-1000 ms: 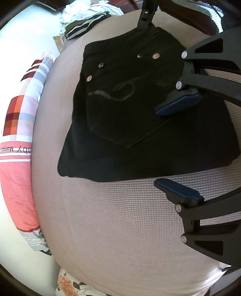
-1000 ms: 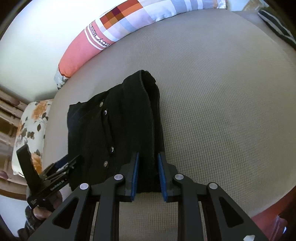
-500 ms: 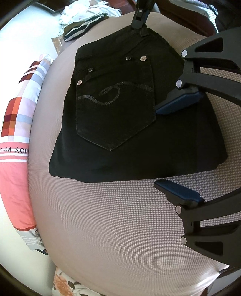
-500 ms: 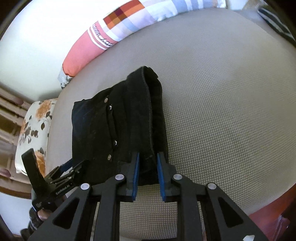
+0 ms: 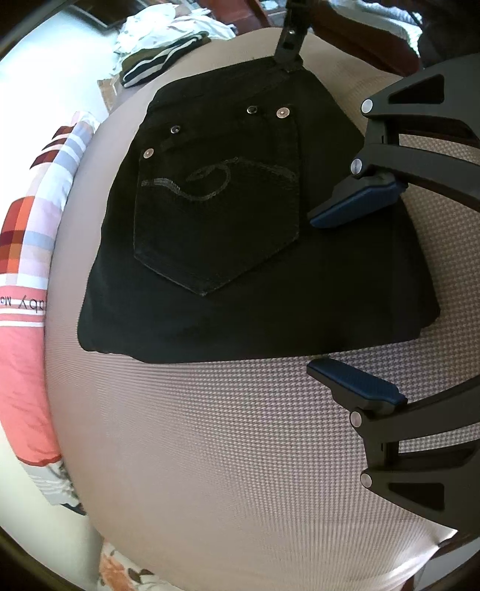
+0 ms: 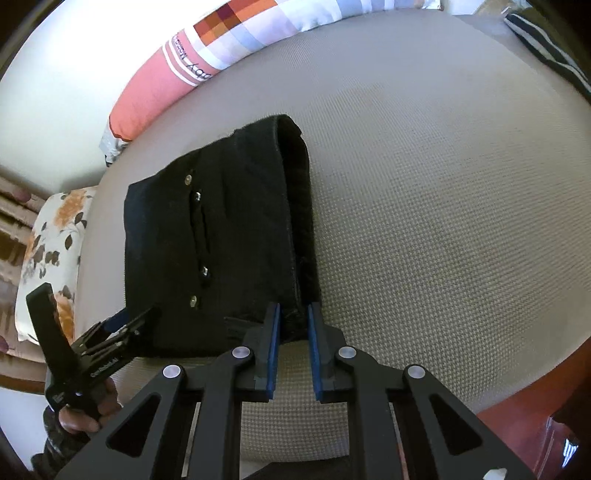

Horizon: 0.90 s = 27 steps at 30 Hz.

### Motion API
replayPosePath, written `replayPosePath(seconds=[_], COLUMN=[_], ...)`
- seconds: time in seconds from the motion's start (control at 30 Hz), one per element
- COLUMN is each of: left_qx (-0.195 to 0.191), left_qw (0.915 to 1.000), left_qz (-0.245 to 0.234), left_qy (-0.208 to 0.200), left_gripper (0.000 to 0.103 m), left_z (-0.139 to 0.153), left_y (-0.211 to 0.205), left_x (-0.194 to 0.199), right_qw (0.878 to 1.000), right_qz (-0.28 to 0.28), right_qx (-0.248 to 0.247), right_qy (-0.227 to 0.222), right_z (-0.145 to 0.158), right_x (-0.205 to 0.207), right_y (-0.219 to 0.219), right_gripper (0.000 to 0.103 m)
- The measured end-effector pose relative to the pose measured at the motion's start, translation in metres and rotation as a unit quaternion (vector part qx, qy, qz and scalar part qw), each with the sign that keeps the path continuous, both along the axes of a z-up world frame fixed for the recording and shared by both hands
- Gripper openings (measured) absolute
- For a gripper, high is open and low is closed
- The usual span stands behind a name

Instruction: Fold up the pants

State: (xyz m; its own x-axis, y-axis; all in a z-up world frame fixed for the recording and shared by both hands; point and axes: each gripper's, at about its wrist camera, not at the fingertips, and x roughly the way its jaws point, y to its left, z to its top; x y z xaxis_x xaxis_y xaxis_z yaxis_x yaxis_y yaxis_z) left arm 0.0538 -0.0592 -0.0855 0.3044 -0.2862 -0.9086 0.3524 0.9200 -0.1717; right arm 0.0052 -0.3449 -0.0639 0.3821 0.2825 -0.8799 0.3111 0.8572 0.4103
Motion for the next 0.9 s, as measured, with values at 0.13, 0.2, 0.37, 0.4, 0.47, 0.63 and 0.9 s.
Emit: replayPosePath(seconds=[0.13,0.2,0.37,0.4,0.47,0.63,0.9], left_qx=[0.006,0.006,0.006,0.007,0.008,0.012,0.009], left_qw=[1.0000,0.9999,0.9999,0.9999,0.9999,0.9998,0.9998], left_qz=[-0.001,0.001,0.001,0.001,0.001,0.000,0.001], left_qy=[-0.007,-0.008,-0.009,-0.010,-0.011,-0.013,-0.016], left_gripper=[0.077,0.077,0.077,0.077,0.077,0.078,0.078], left_z=[0.000,0.000,0.000,0.000,0.000,0.001,0.003], left_y=[-0.003,-0.004,-0.002,-0.003,-0.002,-0.003,-0.002], left_x=[0.001,0.001,-0.001,-0.001,-0.001,0.000,0.002], right_qw=[1.000,1.000,1.000,1.000,1.000,1.000,1.000], right_qz=[-0.001,-0.002,-0.004,-0.003,-0.003,0.001,-0.009], right_qx=[0.007,0.010,0.015,0.015,0.013,-0.006,-0.013], right_qy=[0.002,0.000,0.001,0.001,0.001,0.002,0.002], right_z=[-0.001,-0.001,0.000,0.000,0.002,0.006,0.009], right_x=[-0.001,0.001,0.002,0.002,0.003,0.006,0.006], right_y=[-0.001,-0.002,-0.003,-0.003,-0.004,0.001,0.003], right_gripper=[0.013,0.013,0.016,0.018,0.018,0.022,0.036])
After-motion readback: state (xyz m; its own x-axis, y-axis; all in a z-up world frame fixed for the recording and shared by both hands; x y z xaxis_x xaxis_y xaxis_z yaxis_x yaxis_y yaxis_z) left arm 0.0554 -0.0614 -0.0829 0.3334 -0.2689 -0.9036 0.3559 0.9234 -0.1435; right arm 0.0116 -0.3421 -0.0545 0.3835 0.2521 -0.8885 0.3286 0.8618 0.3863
